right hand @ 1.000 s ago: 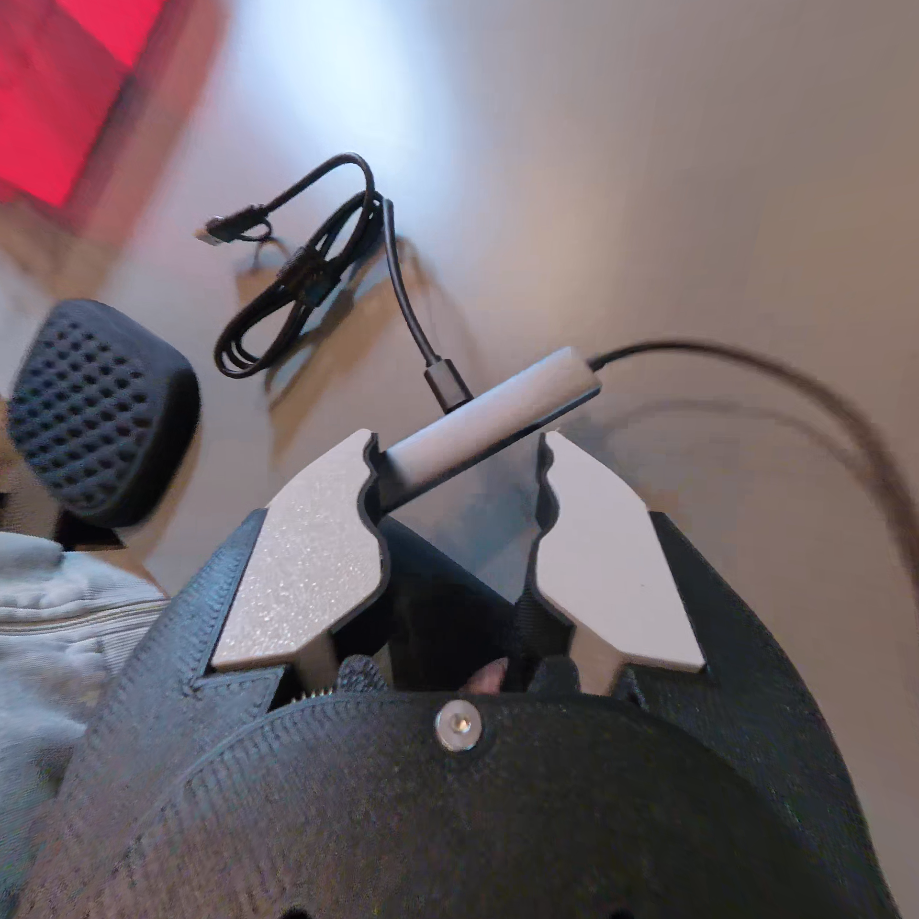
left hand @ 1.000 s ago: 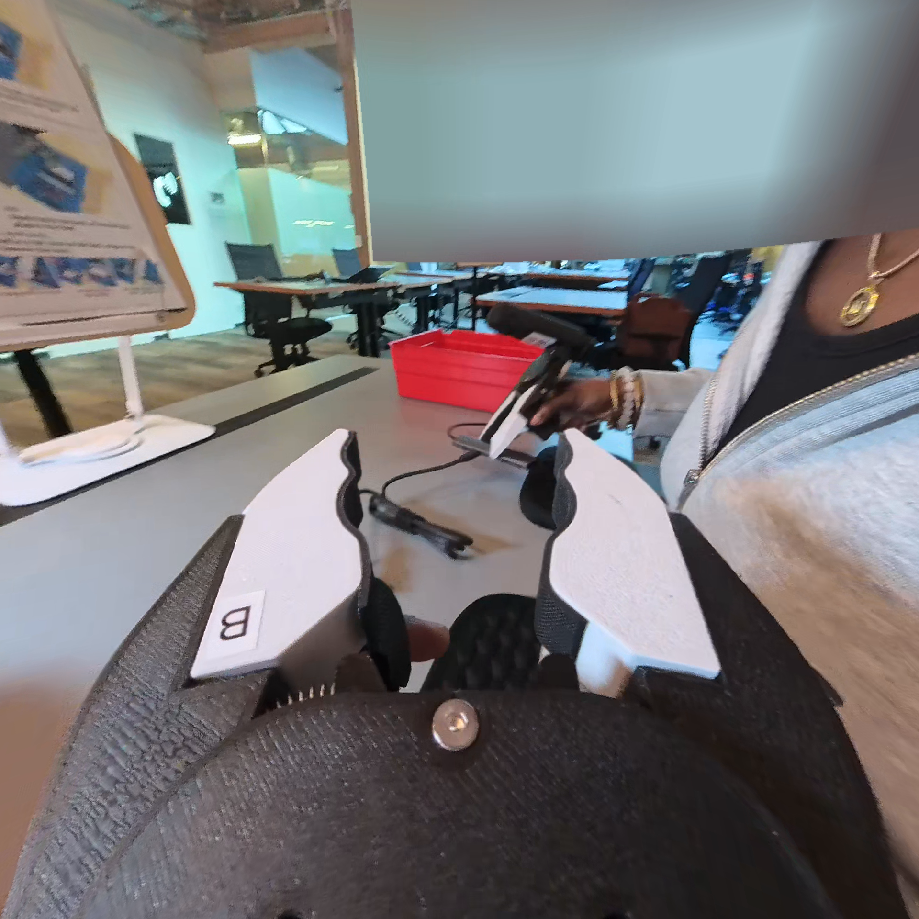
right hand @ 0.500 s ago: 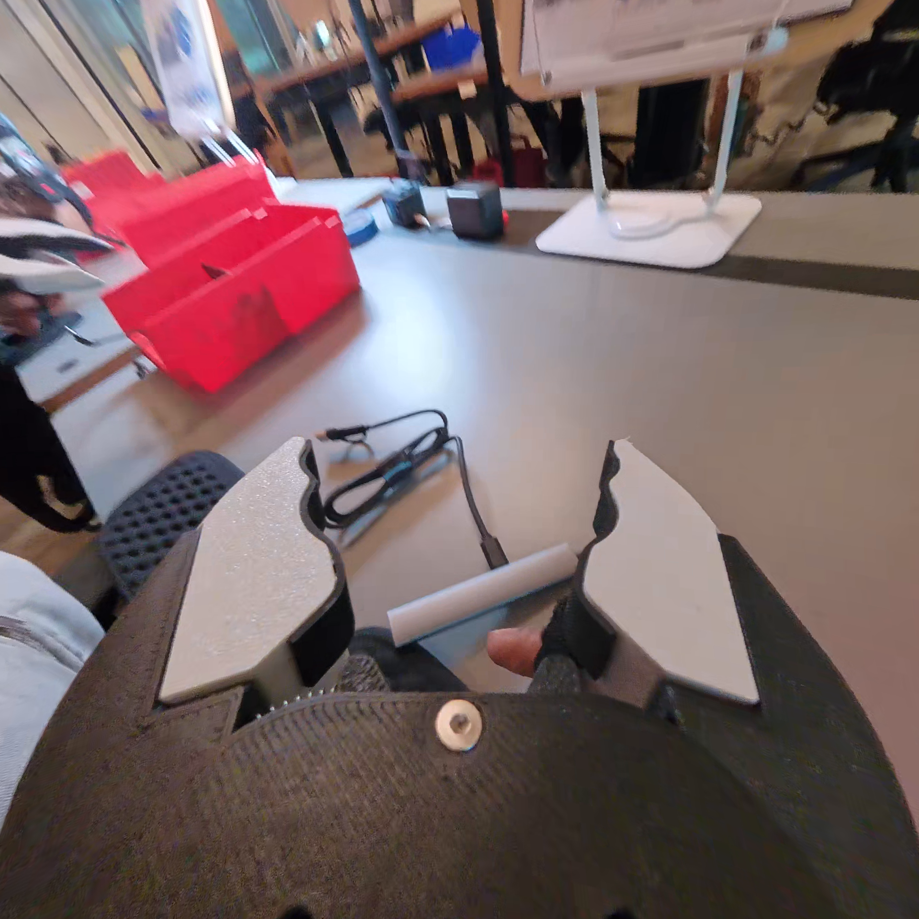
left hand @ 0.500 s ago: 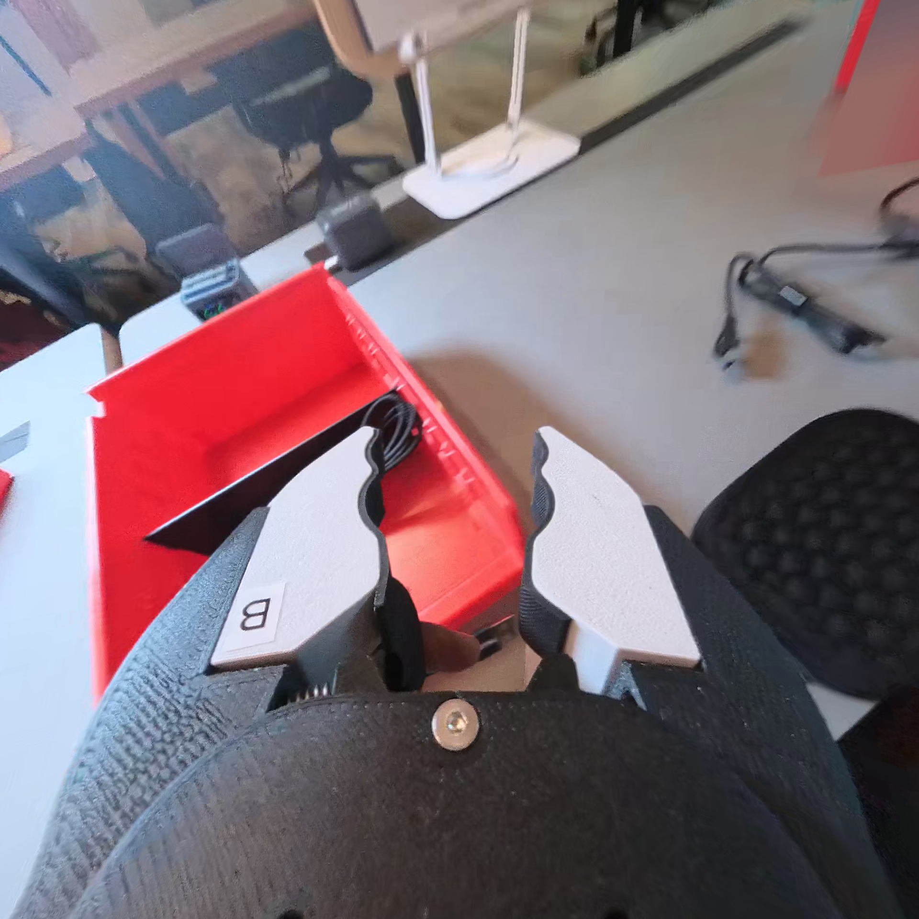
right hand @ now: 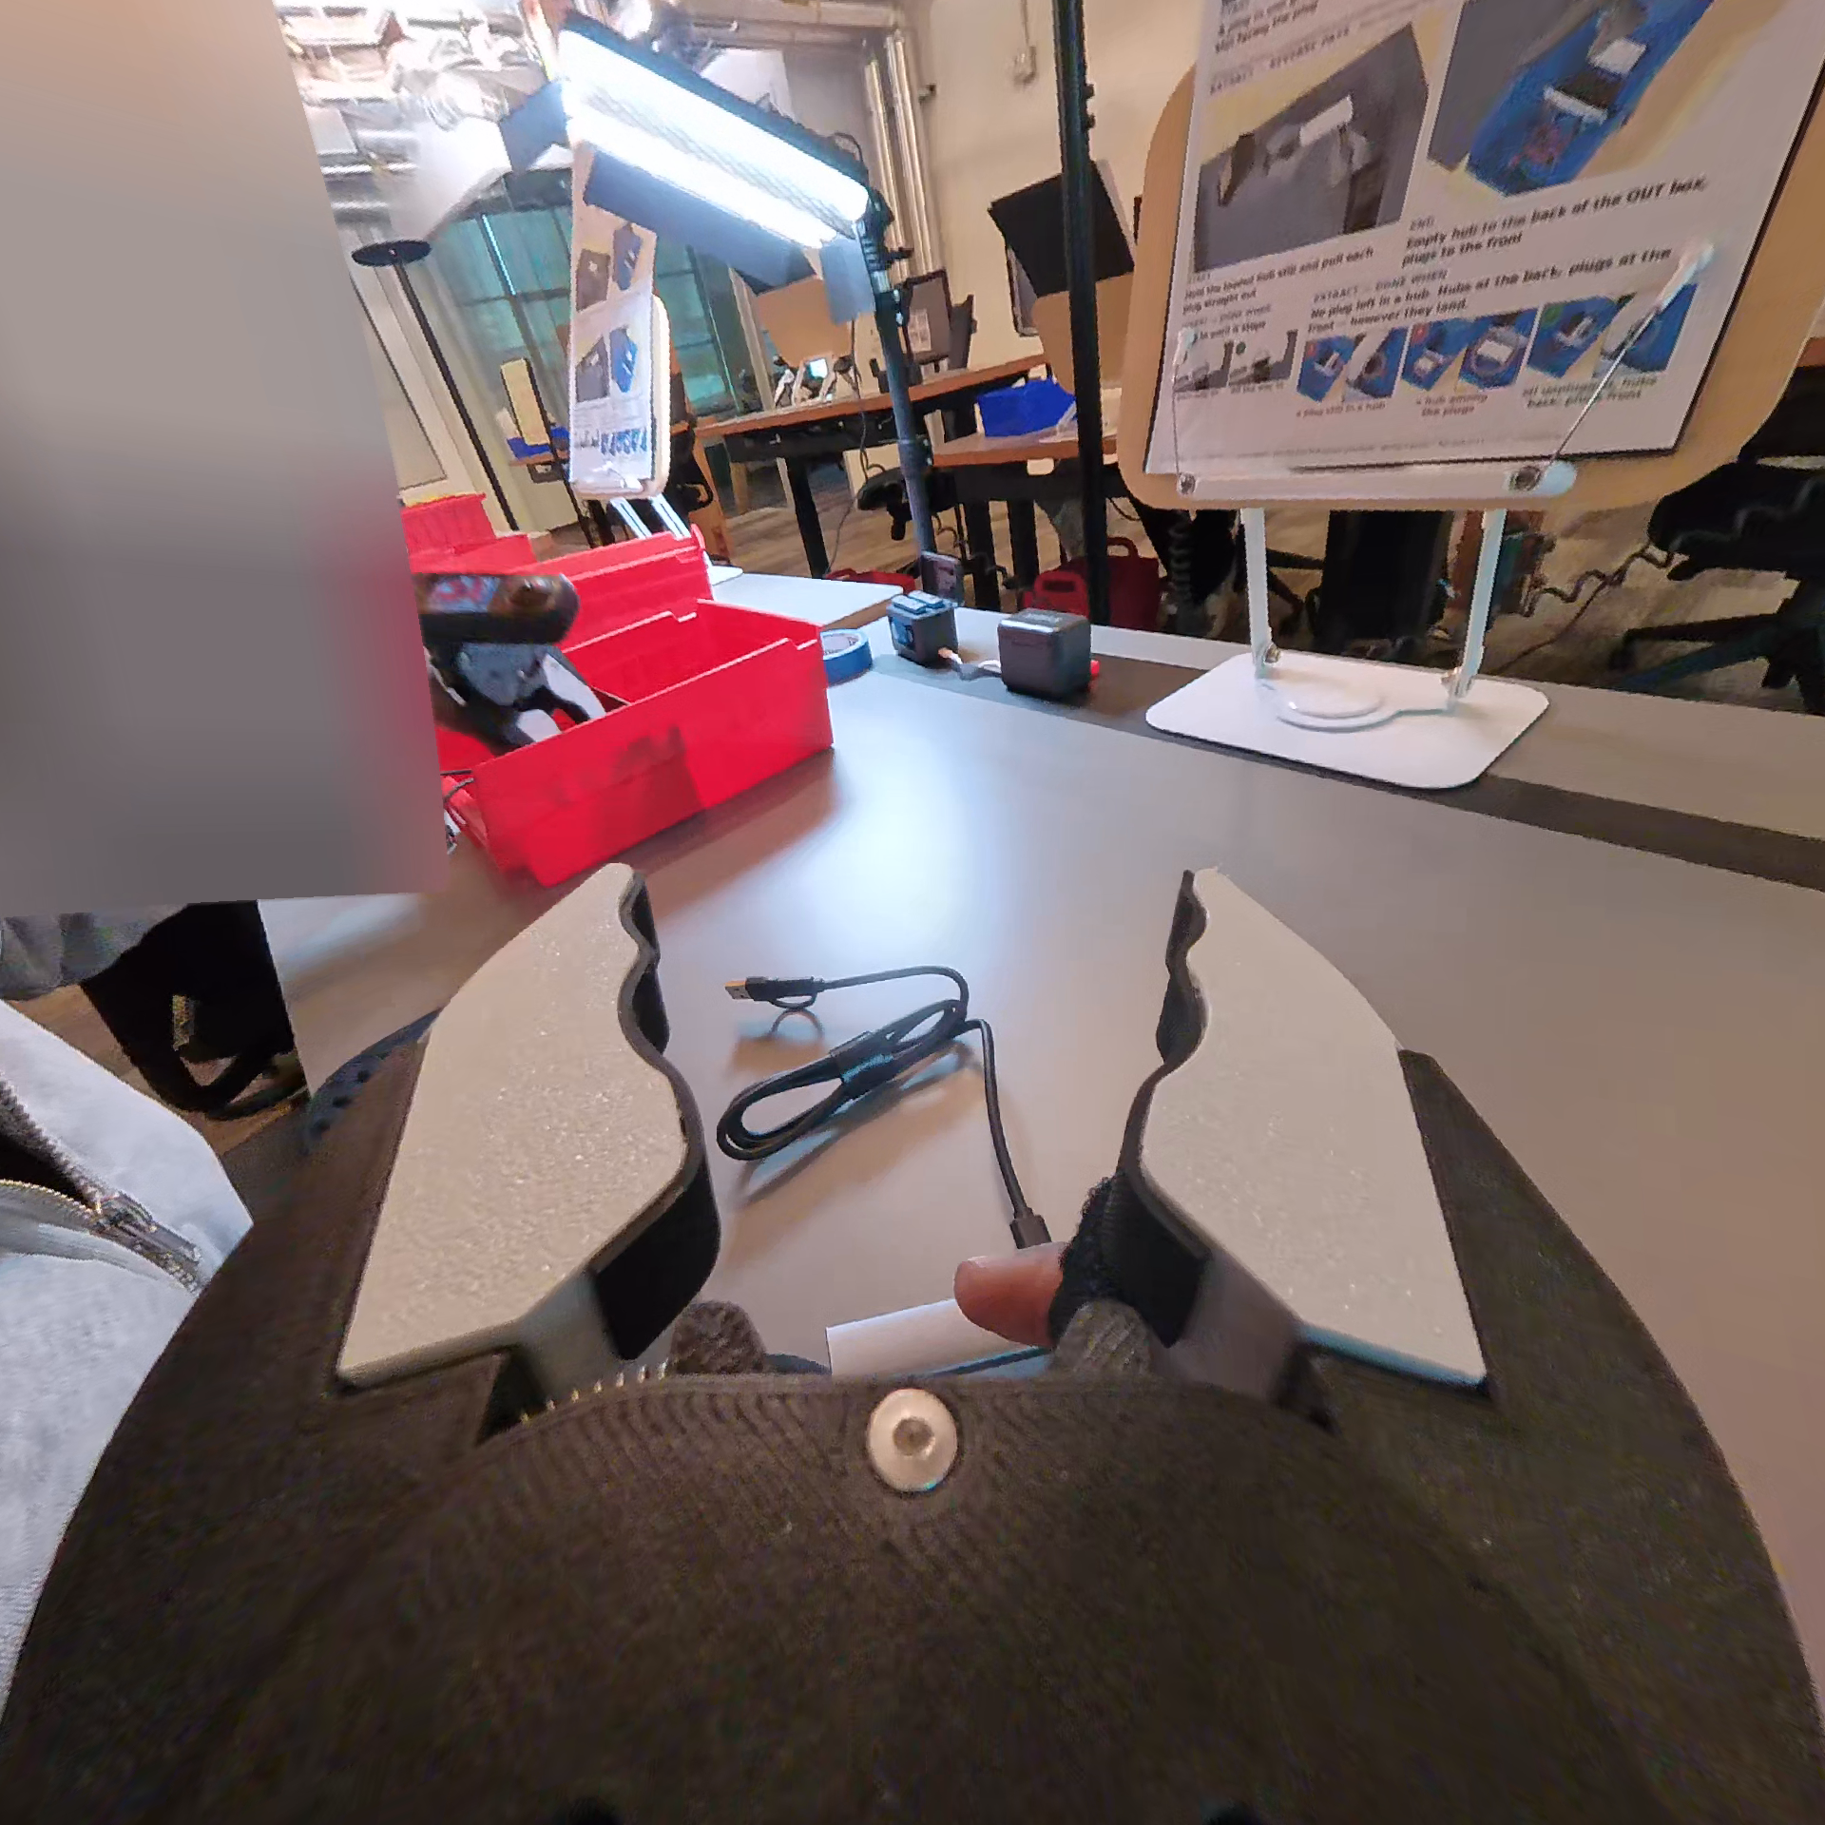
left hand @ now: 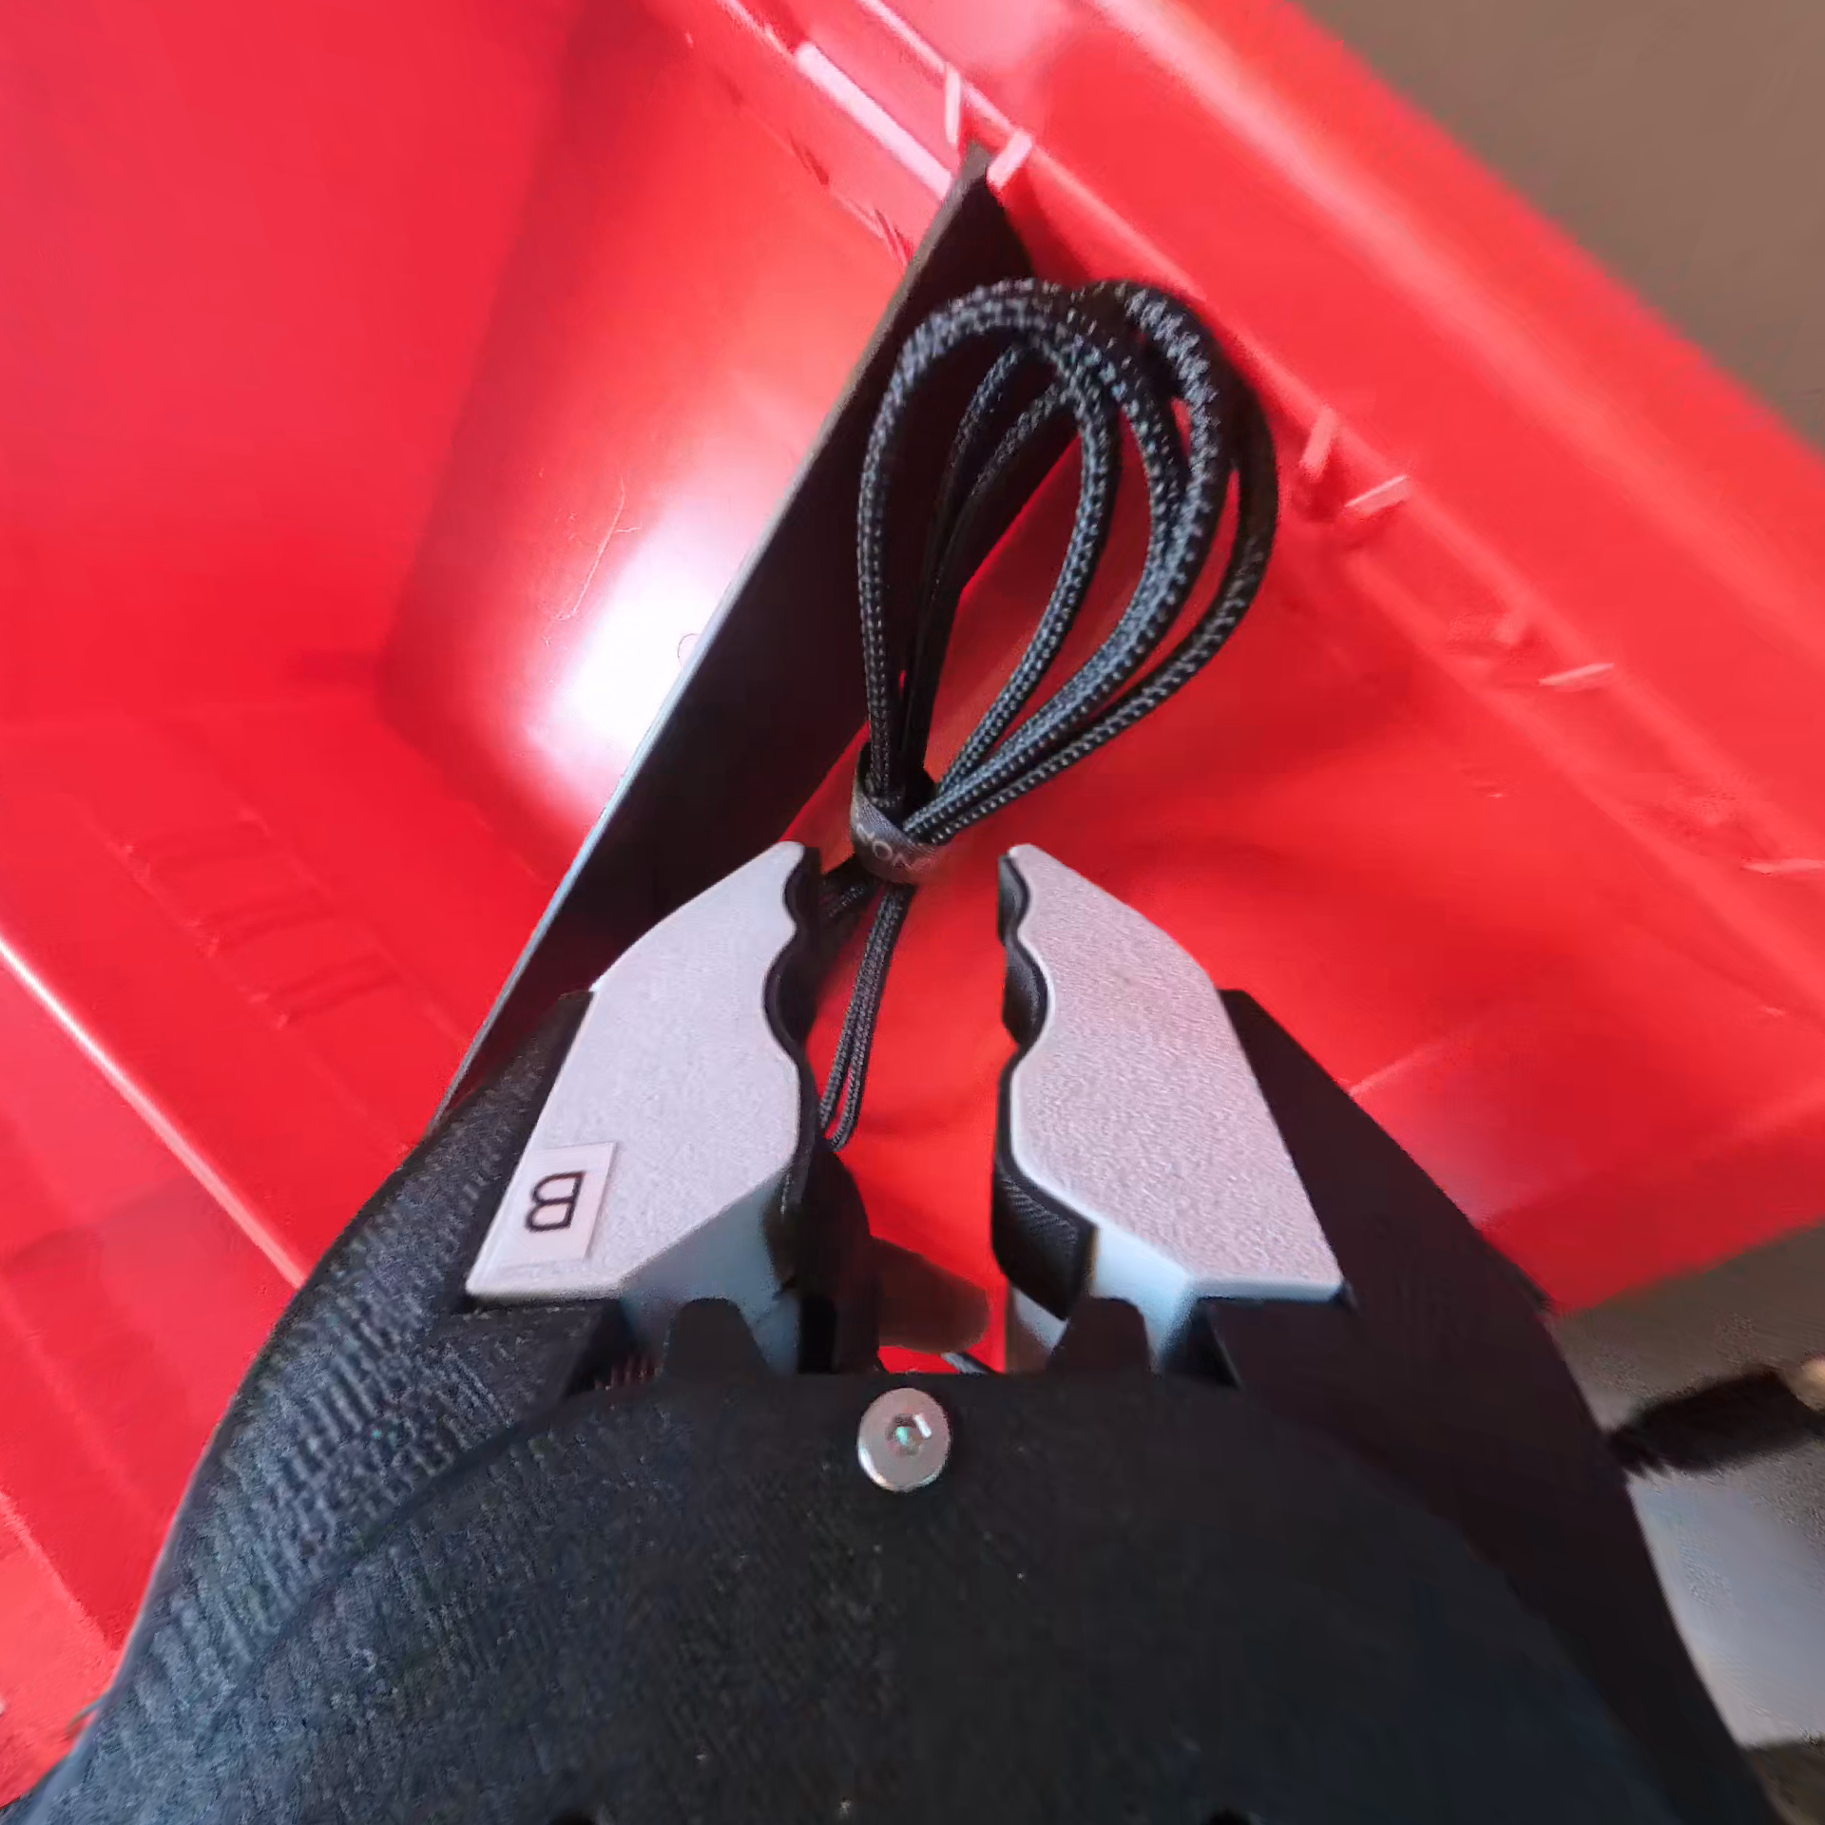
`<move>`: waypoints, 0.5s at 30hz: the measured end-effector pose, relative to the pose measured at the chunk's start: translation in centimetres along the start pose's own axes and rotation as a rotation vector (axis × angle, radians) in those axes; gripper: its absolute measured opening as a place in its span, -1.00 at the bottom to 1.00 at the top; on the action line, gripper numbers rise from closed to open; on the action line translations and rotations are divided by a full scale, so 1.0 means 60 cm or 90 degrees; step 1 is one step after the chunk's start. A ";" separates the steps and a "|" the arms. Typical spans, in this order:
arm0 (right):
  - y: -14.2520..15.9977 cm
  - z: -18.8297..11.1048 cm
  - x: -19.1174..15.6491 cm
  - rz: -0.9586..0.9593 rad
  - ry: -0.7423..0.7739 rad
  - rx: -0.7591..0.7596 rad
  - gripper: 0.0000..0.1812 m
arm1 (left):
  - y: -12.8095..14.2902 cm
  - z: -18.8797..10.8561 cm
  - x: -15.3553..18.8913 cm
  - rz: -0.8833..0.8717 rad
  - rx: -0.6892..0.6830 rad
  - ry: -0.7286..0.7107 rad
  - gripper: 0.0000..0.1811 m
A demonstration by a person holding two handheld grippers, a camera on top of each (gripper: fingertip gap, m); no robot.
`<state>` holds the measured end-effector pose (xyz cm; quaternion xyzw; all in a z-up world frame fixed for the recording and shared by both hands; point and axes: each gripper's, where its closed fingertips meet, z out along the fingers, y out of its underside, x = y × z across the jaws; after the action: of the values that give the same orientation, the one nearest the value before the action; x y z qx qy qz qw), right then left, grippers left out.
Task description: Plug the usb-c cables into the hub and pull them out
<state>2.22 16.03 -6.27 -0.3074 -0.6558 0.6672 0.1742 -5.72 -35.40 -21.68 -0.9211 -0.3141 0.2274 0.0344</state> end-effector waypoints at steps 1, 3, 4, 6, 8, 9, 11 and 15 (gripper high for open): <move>-0.002 -0.002 -0.001 0.000 -0.002 0.005 0.09 | 0.003 0.008 -0.004 0.010 -0.008 -0.015 -0.67; -0.003 -0.006 0.000 -0.001 -0.001 0.006 0.07 | 0.005 0.012 -0.007 0.018 -0.006 -0.023 -0.74; -0.002 -0.008 -0.001 -0.002 -0.003 0.004 0.05 | 0.005 0.006 -0.011 0.016 -0.007 -0.029 -0.75; 0.001 -0.011 -0.003 -0.005 -0.004 -0.003 0.03 | 0.003 -0.019 -0.029 0.015 0.004 -0.081 -0.82; 0.003 -0.013 -0.004 -0.011 -0.005 -0.003 0.01 | -0.002 -0.060 -0.051 -0.003 0.024 -0.132 -0.86; 0.003 -0.013 -0.006 -0.012 -0.009 0.000 0.01 | -0.008 -0.086 -0.061 -0.016 0.045 -0.152 -0.87; 0.002 -0.011 -0.010 -0.009 -0.021 0.011 -0.07 | -0.020 -0.145 -0.083 -0.042 0.089 -0.205 -0.87; -0.008 0.000 -0.031 -0.016 -0.067 0.058 -0.16 | -0.067 -0.278 -0.112 -0.107 0.244 -0.312 -0.88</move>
<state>3.55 14.88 -5.47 -0.2551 -0.6370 0.7092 0.1618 -5.34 -34.87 -3.24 -0.7864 -0.3394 0.4941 0.1493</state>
